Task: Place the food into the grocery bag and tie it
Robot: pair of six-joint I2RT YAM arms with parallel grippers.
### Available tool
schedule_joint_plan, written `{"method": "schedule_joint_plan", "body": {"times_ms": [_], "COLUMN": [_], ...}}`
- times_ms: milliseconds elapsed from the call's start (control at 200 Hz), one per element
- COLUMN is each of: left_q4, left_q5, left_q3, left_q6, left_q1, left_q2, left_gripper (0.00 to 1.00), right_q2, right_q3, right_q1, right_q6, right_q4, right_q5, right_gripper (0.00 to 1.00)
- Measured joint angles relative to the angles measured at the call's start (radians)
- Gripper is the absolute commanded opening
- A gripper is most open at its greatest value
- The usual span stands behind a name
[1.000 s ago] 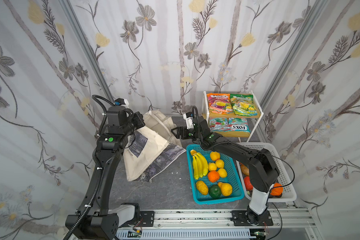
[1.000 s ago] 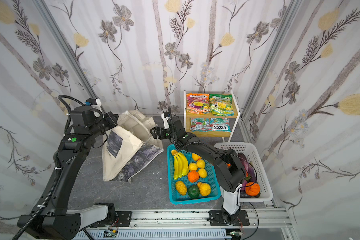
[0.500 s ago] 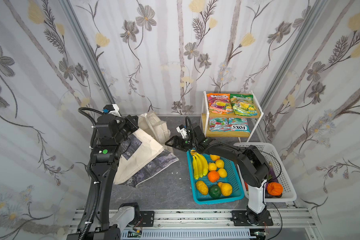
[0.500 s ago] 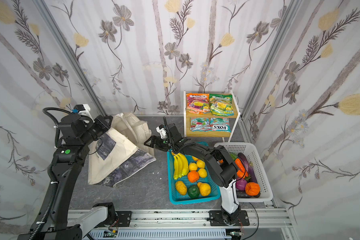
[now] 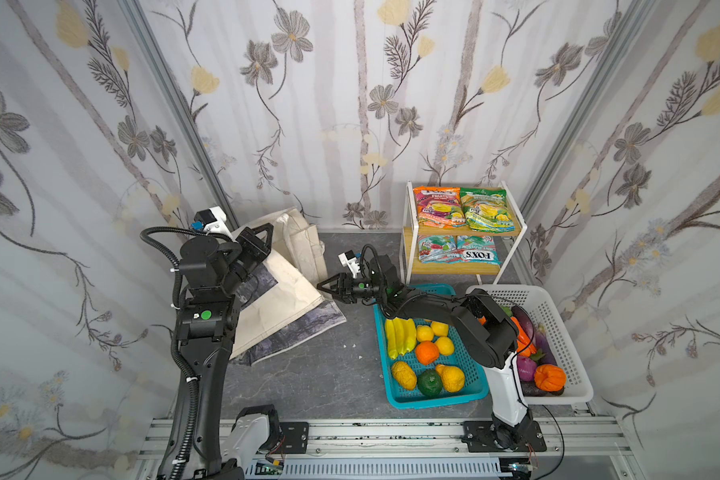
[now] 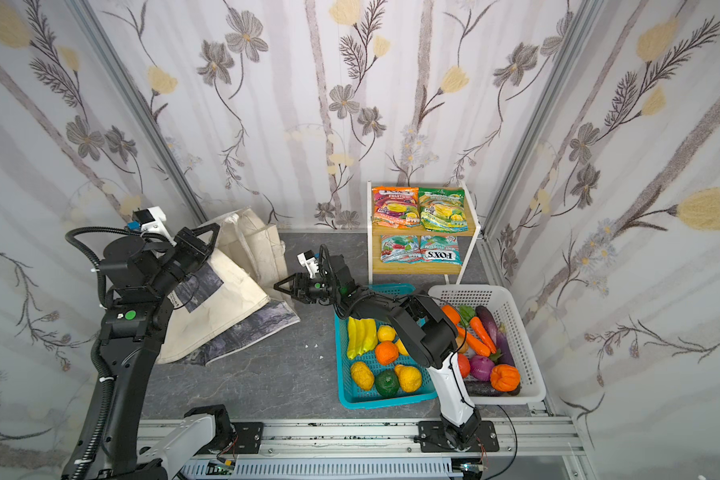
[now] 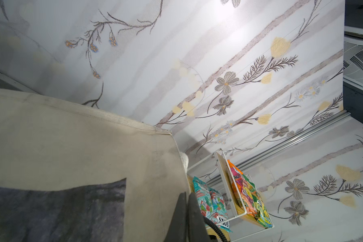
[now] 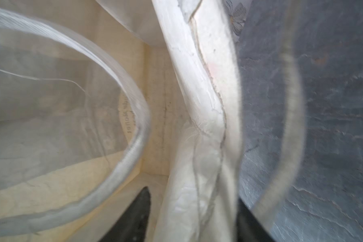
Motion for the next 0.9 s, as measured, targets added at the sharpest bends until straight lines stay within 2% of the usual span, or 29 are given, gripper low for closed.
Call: {"method": "schedule_joint_plan", "body": {"times_ms": [10, 100, 210, 605, 844, 899], "left_q4": [0.001, 0.006, 0.012, 0.027, 0.029, 0.026], "left_q5": [0.001, 0.006, 0.007, -0.027, -0.1, -0.114], "left_q3": [-0.002, -0.025, -0.039, -0.198, -0.291, -0.336], "left_q6": [-0.002, -0.014, -0.016, 0.018, 0.074, 0.083], "left_q1": [0.0, 0.01, 0.021, 0.028, 0.027, 0.018], "left_q2": [0.0, 0.0, -0.003, 0.005, 0.0, 0.0], "left_gripper": [0.0, 0.0, 0.0, 0.0, 0.0, 0.1], "right_q2": [-0.002, -0.044, -0.104, -0.375, -0.441, -0.447], "right_q3": [-0.002, -0.032, -0.069, -0.05, 0.031, 0.039], "right_q1": [0.0, -0.005, -0.014, -0.04, -0.037, -0.035], "right_q6": [0.002, 0.007, -0.059, -0.425, -0.569, -0.599], "right_q4": [0.004, 0.018, -0.024, -0.515, -0.729, -0.763], "right_q5": [0.0, 0.01, 0.038, 0.339, 0.498, 0.525], "right_gripper": [0.0, 0.0, 0.0, 0.0, 0.0, 0.0]}}
